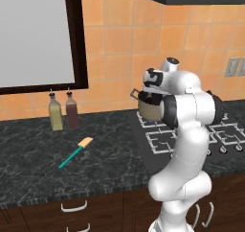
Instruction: Put the eggplant and bell pepper in the pot. Retrieve the spatula and lightly stir the vegetables in the pot.
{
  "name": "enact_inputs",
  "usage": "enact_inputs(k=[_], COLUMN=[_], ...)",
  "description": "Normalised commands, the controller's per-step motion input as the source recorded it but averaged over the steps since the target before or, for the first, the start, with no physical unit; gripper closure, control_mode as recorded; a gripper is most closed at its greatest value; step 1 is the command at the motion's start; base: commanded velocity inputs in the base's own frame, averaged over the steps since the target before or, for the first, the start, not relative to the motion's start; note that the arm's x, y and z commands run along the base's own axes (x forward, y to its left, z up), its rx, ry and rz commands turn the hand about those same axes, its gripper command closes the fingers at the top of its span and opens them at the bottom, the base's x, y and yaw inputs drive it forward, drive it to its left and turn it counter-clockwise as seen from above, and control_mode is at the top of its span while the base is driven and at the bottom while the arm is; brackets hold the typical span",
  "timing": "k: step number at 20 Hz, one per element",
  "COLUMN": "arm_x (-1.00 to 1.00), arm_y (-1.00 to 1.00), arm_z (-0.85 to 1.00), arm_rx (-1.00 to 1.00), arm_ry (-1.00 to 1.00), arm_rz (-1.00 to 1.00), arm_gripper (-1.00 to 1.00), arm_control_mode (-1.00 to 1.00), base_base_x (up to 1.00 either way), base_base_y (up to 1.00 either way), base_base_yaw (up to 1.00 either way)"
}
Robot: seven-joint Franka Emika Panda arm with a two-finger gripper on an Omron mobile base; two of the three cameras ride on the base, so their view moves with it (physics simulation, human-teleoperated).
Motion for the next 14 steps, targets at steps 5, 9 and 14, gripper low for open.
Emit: enact_inputs(k=[5, 9, 14], arm_x=[-0.91, -1.00, -0.50], arm_y=[0.39, 0.87, 0.94], arm_z=[0.49, 0.20, 0.05], arm_rx=[0.02, -0.01, 0.00], arm_ry=[-0.06, 0.08, 0.29], arm_rz=[0.03, 0.23, 0.03], arm_gripper=[-1.00, -1.00, -1.00], arm_control_mode=[-1.00, -1.00, -1.00], base_base_x=[0.00, 0.00, 0.00], base_base_y=[0.00, 0.00, 0.00], base_base_yaw=[0.00, 0.00, 0.00])
